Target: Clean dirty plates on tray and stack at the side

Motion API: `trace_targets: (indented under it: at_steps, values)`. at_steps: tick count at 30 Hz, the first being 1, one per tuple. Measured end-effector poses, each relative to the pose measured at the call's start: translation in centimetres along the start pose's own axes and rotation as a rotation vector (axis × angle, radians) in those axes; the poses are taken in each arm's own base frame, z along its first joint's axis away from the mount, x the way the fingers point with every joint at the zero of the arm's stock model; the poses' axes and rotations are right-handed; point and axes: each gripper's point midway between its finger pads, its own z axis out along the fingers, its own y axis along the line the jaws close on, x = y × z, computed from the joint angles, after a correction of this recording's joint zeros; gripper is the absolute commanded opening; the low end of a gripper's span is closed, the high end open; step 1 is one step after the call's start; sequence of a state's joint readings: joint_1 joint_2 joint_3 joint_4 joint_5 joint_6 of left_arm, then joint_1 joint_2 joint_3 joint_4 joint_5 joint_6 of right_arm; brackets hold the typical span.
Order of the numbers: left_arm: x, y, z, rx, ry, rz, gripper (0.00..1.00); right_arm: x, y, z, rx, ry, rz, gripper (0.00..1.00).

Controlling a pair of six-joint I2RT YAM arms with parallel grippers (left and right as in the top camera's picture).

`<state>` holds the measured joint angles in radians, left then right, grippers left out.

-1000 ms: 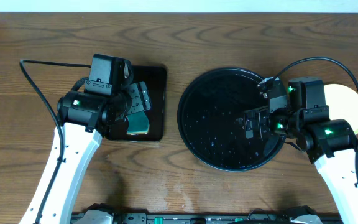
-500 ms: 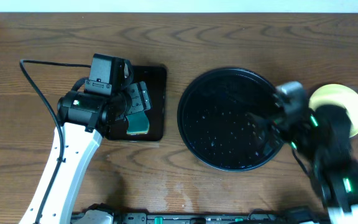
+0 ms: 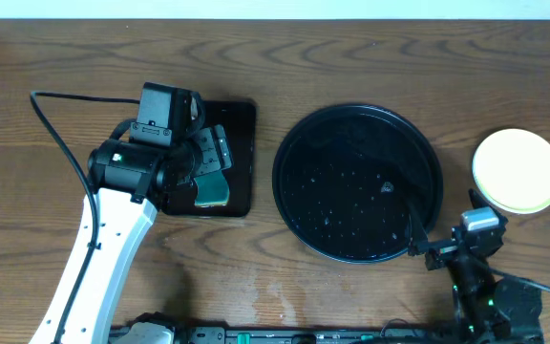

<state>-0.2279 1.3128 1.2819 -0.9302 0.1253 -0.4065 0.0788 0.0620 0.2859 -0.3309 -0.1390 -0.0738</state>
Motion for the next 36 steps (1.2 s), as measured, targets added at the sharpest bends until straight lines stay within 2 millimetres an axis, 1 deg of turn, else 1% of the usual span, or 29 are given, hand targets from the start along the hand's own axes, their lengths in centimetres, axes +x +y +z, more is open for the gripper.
trace_targets:
  at_steps: [4,5,7,9,10,11,16,20,36]
  values:
    - [0.0,0.0,0.0,0.0,0.0,0.0,0.82,1.1,-0.4,0.7,0.02,-0.052,-0.006,0.99]
    - [0.0,0.0,0.0,0.0,0.0,0.0,0.82,1.8,-0.5,1.0,0.024,-0.049,-0.005,0.99]
    - [0.0,0.0,0.0,0.0,0.0,0.0,0.82,2.4,-0.6,1.5,0.027,-0.066,-0.008,0.99]
    - [0.0,0.0,0.0,0.0,0.0,0.0,0.82,2.6,-0.6,1.9,0.03,-0.103,-0.013,0.99]
    - [0.0,0.0,0.0,0.0,0.0,0.0,0.82,2.2,-0.7,2.0,0.033,-0.141,-0.02,0.99]
    - [0.0,0.0,0.0,0.0,0.0,0.0,0.82,2.3,-0.7,2.1,0.034,-0.15,-0.021,0.99]
    - [0.0,0.0,0.0,0.0,0.0,0.0,0.82,3.6,-0.6,2.4,0.031,-0.114,-0.016,0.99]
    - [0.0,0.0,0.0,0.0,0.0,0.0,0.82,5.5,-0.5,2.6,0.026,-0.04,-0.004,0.99]
    - [0.0,0.0,0.0,-0.001,0.0,0.0,0.82,5.5,-0.5,2.6,0.026,-0.041,-0.004,0.99]
